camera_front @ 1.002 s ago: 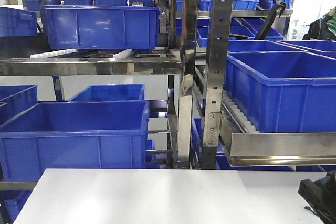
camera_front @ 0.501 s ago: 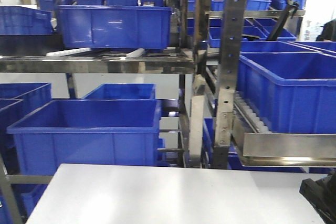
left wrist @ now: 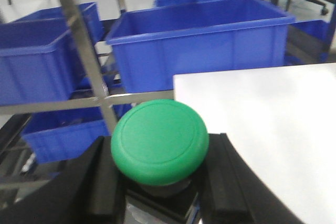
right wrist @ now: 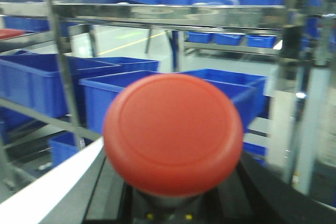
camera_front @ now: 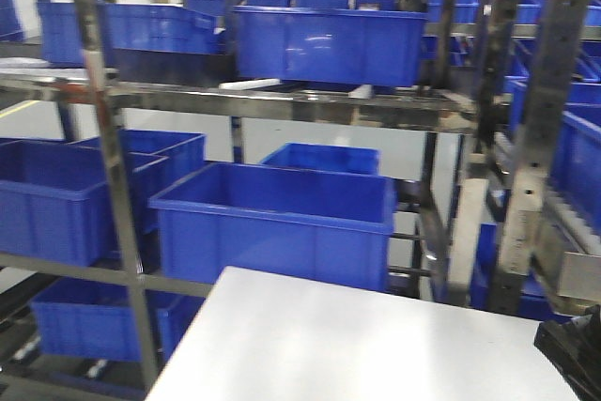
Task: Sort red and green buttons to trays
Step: 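Drive the base to the counter holding both buttons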
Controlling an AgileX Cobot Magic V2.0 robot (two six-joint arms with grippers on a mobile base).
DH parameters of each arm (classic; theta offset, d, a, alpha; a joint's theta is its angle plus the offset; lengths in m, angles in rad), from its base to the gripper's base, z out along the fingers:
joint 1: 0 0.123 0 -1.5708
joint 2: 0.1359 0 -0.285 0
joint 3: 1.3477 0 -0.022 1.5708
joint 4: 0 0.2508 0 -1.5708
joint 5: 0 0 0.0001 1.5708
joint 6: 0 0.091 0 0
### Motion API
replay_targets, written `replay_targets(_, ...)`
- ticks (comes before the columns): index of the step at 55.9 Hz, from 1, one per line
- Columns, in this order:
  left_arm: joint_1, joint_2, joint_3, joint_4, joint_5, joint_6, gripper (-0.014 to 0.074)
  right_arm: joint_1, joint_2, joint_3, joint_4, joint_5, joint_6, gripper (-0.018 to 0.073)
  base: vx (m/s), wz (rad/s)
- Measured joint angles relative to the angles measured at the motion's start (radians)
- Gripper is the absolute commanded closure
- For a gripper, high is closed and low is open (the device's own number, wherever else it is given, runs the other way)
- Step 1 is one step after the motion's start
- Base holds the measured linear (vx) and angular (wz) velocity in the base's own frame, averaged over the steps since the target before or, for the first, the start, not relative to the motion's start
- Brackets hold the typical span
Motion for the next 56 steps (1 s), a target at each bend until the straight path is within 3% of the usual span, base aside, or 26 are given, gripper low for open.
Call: replay_targets(56,0.0,0.0,0.0,-0.001,0.001,0.0,0.0595,0.0,0.0,0.0,0.0,0.0,0.0,0.0568,-0.1,0.47)
